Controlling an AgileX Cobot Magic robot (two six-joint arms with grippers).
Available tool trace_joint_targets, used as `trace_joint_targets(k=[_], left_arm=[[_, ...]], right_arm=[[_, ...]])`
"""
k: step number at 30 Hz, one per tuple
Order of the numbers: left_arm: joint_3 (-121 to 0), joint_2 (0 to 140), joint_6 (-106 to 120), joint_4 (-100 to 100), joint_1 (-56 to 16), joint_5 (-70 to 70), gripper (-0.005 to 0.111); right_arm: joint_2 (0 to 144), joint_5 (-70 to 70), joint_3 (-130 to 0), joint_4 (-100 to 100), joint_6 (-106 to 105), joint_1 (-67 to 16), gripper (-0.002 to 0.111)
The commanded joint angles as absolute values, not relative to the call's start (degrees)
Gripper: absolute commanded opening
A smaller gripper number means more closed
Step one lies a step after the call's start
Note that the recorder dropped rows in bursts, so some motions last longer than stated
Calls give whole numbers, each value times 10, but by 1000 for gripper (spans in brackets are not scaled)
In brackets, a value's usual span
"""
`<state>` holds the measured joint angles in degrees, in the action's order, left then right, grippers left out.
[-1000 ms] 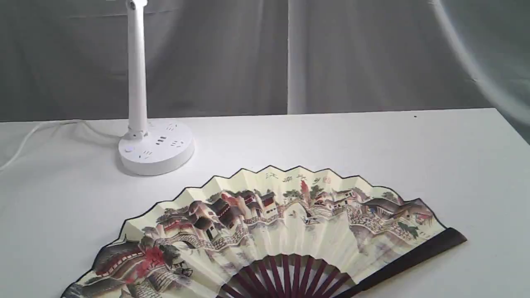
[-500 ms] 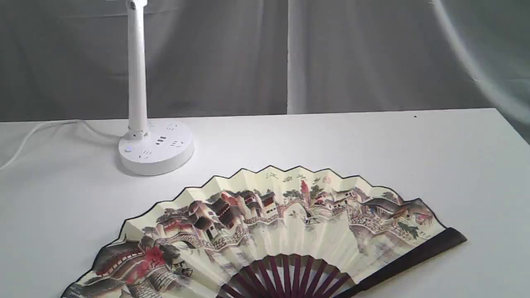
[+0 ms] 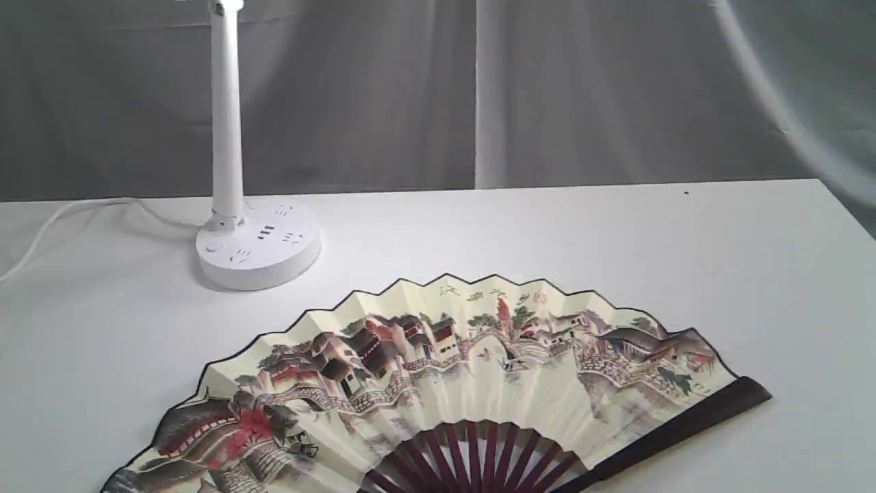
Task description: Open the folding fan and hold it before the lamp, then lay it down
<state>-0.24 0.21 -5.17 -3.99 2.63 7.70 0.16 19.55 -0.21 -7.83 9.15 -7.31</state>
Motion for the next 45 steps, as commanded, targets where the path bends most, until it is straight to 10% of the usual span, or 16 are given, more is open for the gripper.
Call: trace_joint_targets(k=[1, 45], left_arm=[[0, 0, -53, -42, 27, 78, 0], [0, 0, -53, -42, 27, 78, 0]], right_arm=[[0, 187, 0, -80, 91, -74, 0], [0, 186, 0, -82, 91, 1, 0]])
